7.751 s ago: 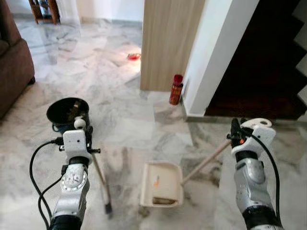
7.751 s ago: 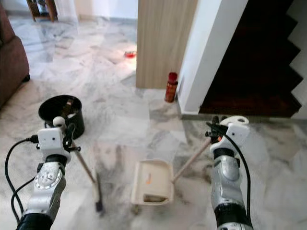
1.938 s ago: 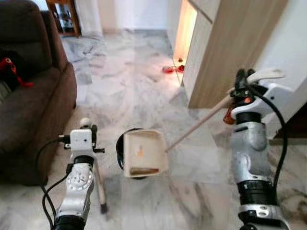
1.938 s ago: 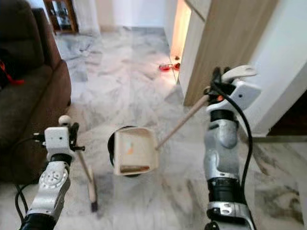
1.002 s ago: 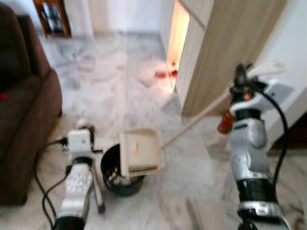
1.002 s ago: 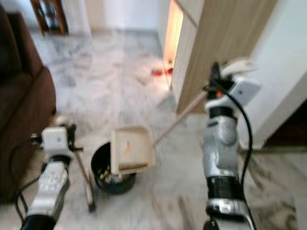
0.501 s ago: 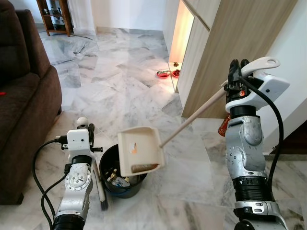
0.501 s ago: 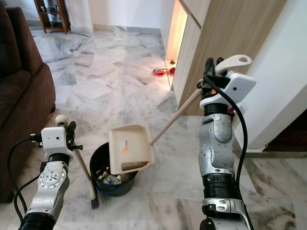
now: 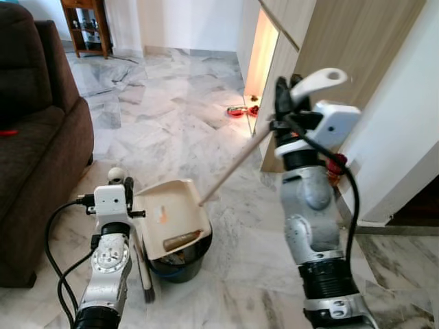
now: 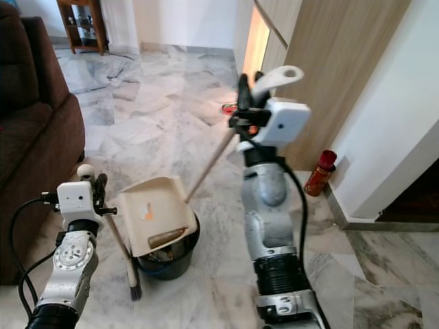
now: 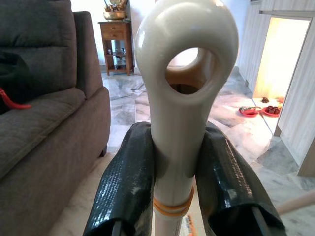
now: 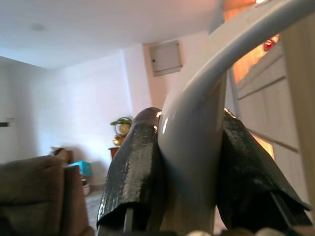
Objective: Sweep floor
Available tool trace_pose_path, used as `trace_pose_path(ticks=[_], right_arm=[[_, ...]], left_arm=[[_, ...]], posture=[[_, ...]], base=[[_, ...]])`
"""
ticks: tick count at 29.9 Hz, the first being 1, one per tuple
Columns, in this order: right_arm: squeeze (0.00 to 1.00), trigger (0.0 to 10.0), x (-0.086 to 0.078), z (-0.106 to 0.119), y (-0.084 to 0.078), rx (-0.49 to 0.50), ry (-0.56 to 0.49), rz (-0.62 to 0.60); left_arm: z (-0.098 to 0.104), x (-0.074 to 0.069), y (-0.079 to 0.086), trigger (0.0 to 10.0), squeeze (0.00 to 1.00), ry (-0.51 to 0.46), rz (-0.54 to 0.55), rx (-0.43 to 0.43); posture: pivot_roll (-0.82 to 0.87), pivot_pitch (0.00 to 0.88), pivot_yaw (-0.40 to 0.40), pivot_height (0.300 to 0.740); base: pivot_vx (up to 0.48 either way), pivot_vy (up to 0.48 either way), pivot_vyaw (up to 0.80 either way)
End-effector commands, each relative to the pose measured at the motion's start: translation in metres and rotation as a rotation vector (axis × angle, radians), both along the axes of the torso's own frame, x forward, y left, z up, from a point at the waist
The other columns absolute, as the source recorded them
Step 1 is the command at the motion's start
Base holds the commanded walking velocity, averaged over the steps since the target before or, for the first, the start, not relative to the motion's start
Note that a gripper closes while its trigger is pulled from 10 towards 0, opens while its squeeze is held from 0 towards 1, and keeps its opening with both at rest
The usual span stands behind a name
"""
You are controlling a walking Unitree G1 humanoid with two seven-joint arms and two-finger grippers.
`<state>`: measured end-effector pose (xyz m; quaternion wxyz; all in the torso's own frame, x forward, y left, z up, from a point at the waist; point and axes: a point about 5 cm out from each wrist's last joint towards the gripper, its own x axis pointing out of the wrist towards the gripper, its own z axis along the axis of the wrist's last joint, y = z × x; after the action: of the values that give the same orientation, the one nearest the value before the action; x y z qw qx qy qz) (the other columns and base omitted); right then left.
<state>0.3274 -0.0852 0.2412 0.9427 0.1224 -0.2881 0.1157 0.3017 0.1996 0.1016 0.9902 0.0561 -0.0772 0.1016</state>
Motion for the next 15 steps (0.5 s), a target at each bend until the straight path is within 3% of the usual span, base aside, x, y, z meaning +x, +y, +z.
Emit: trace_pose_path(ticks=[1,15], right_arm=[[0.00,10.0,-0.012,0.021,0.001,-0.003,-0.136,-0.017],[0.00,10.0,-0.029,0.031,0.018,-0.050,-0.250,-0.058]], left_arm=[[0.013,0.004,-0.007,10.0,0.00,-0.067,-0.032,0.012],[0.013,0.004,-0.010,10.0,0.00,-0.069,-0.047,0.015]], posture=[[0.10,0.000,-0.081,0.740],[0.10,0.000,-0.083,0.740]], base=[[0.000,0.000,0.00],[0.000,0.000,0.00]])
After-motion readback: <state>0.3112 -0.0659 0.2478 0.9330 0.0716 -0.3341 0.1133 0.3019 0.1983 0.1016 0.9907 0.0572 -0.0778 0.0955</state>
